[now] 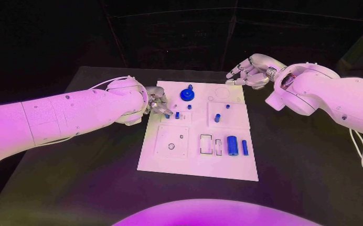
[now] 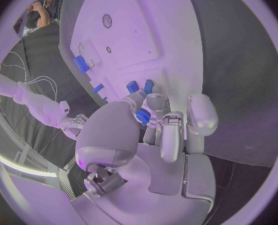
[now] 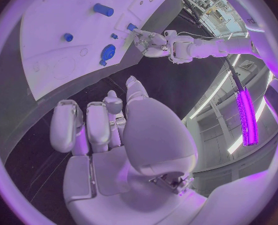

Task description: Assemble the parts on the task board

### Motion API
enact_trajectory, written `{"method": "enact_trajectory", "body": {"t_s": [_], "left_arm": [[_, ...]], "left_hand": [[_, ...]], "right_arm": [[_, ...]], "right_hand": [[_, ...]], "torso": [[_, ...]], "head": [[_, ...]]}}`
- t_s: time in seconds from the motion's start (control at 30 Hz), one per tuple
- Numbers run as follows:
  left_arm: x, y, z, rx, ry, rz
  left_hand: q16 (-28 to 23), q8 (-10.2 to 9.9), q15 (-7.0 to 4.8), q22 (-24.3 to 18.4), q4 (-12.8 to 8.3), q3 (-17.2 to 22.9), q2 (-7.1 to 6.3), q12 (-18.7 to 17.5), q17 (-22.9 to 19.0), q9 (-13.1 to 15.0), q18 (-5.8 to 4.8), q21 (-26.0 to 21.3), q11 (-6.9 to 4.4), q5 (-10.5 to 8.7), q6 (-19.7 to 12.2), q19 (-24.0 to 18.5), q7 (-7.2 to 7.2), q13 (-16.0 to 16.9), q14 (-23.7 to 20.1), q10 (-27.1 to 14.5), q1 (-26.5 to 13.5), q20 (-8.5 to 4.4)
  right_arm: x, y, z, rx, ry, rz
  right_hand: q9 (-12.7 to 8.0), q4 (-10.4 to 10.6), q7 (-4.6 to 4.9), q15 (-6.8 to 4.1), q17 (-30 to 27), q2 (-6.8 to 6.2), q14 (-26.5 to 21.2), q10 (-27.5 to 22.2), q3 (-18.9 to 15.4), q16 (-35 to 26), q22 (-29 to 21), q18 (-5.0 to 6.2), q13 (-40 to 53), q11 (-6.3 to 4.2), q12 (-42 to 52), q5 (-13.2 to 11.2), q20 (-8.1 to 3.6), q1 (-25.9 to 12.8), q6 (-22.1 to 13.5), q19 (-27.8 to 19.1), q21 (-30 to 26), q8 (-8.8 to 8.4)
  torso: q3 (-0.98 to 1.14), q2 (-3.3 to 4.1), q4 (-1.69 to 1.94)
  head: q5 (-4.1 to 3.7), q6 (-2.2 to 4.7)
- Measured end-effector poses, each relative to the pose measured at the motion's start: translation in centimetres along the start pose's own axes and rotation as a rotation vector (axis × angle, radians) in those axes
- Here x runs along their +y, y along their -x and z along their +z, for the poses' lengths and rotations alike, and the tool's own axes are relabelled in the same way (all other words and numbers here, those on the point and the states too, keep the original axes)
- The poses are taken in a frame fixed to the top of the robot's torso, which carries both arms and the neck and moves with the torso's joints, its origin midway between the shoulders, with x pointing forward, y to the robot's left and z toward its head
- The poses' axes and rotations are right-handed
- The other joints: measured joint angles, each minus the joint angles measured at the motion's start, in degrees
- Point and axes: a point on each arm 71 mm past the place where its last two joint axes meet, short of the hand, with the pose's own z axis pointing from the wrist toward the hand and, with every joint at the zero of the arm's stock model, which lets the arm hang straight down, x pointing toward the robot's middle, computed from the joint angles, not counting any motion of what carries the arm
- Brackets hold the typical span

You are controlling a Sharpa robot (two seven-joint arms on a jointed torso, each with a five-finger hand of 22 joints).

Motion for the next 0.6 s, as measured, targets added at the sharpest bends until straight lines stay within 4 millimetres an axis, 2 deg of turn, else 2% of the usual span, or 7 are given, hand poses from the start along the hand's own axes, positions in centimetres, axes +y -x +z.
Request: {"method": "enact_trajectory", "body": {"t_s": [0.07, 0.13, 0.27, 0.4, 0.6], "left_arm": [[0.02, 0.0, 0.01, 0.001, 0.001, -0.002], [0.07, -0.01, 0.02, 0.0, 0.002, -0.005], [0.19, -0.19, 0.06, 0.003, 0.004, -0.011], [0.38, -0.26, 0.12, 0.001, 0.01, -0.019], [0.7, -0.08, 0.18, -0.012, 0.024, -0.038]], "left_hand": [[0.0, 0.06, 0.0, 0.14, -0.95, 0.95, -0.64, 0.02, 0.0, 0.08, 0.0, 0.0, 0.0, 0.0, 0.18, 0.03, -0.18, 0.01, 0.0, 0.0, -1.41, 0.03], [0.0, 0.22, 0.0, 0.35, -0.97, 0.97, -1.24, 0.45, 0.0, 0.16, 0.0, 0.0, 0.02, 0.0, 0.5, 0.2, -0.5, 0.22, 0.0, 0.06, -2.66, 0.2], [0.0, 0.4, 0.0, 0.53, 1.3, -0.97, -2.59, 0.67, 0.0, 0.2, -0.01, 0.0, -0.25, 0.12, 1.14, 0.4, -0.75, 0.36, 0.0, 0.6, -6.29, 0.01], [0.0, 0.4, 0.0, 0.56, 2.71, -2.38, -3.59, 0.67, 0.0, 0.2, -0.01, 0.0, -0.25, 0.12, 1.43, 0.4, -0.65, 0.36, 0.0, 0.6, -8.72, 0.01], [0.0, 0.4, 0.0, 0.56, 3.75, -3.43, -3.89, 0.67, 0.0, 0.2, -0.01, 0.0, -0.24, 0.12, 1.43, 0.4, -0.65, 0.36, 0.0, 0.6, -10.35, 0.01]], "right_arm": [[0.0, 0.0, 0.0, 0.0, 0.0, 0.0], [-0.01, 0.01, 0.0, 0.0, 0.0, 0.0], [-0.02, 0.01, 0.0, -0.001, 0.0, 0.0], [0.01, 0.0, 0.02, 0.0, 0.001, 0.0], [0.09, -0.07, 0.1, 0.001, 0.004, 0.0]], "right_hand": [[0.0, 0.0, 0.0, 0.0, -0.09, 0.0, 0.0, 0.0, 0.0, 0.0, 0.0, 0.0, -0.12, 0.0, 0.0, 0.0, 0.0, 0.0, 0.0, 0.0, 0.0, 0.0], [0.0, 0.0, 0.0, 0.0, -0.09, 0.0, 0.0, 0.0, 0.0, 0.0, 0.0, 0.0, -0.12, 0.0, 0.0, 0.0, 0.0, 0.0, 0.0, 0.0, 0.0, 0.0], [0.0, 0.0, 0.0, 0.0, -0.09, 0.0, 0.0, 0.0, 0.0, 0.0, -0.06, 0.0, -0.12, 0.0, 0.0, 0.0, 0.0, 0.0, 0.0, 0.0, 0.0, 0.0], [0.0, 0.11, 0.0, 0.0, -0.14, 0.0, 0.0, 0.0, -0.11, -0.27, -0.06, 0.0, -0.18, 0.0, 0.0, 0.0, 0.0, 0.0, 0.0, 0.0, -0.22, 0.0], [0.0, 0.21, 0.0, 0.0, -0.14, 0.0, 0.0, 0.0, -0.21, -0.27, -0.06, 0.0, -0.18, 0.0, 0.0, 0.0, 0.0, 0.0, 0.0, 0.0, -0.22, 0.0]], "torso": [[-0.01, -0.01, 0.0], [-0.01, -0.02, 0.01], [-0.02, -0.01, 0.07], [-0.02, -0.01, 0.07], [-0.04, -0.02, 0.07]], "head": [[-0.03, 0.0], [-0.04, -0.01], [-0.04, 0.02], [-0.02, 0.07], [-0.11, 0.09]]}}
